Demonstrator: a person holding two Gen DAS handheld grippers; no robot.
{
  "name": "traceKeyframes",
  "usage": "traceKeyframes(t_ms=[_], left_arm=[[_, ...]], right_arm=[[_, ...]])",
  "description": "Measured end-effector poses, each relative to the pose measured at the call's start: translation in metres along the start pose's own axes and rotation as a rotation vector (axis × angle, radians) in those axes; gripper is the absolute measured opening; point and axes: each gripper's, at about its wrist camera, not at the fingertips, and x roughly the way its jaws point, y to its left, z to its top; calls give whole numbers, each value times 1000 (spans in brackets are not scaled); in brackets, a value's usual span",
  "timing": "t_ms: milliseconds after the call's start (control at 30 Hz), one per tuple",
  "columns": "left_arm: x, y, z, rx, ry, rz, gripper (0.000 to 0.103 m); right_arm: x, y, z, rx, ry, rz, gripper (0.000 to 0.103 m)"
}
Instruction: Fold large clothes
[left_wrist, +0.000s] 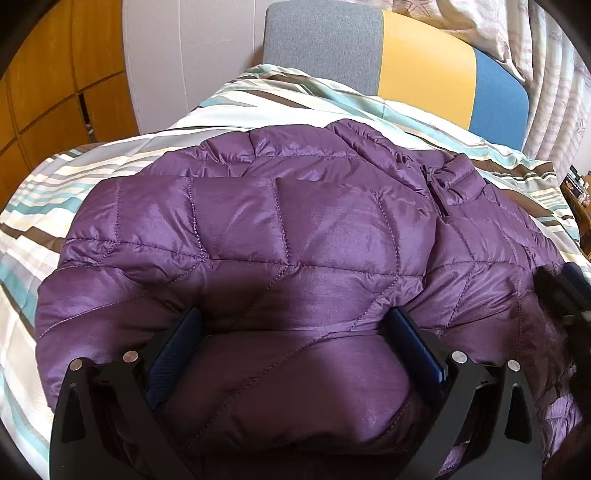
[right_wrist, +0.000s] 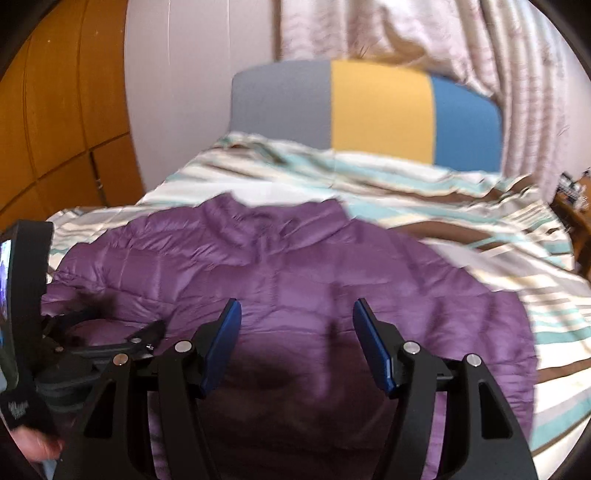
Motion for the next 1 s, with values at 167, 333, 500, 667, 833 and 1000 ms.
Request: traceKeyframes(t_ms=[167,333,500,667,833,1000], left_arm=[[0,0,0,2,-1,3,100],[0,-1,0,4,-2,6,100],[0,0,0,4,-3,6,100],[0,0,0,4,-3,6,100],[0,0,0,3,-4,6,100],[0,0,-1,2,-4,6,100]], right_arm=[[35,-4,-12,28,109,-25,64],[37,1,-15,12,107,-43,65],[38,3,-17,7,99,-56,67],[38,2,-18,4,97,-60,67],[38,2,-18,2,96,-64,68],[38,2,-18,2,97,-64,68]])
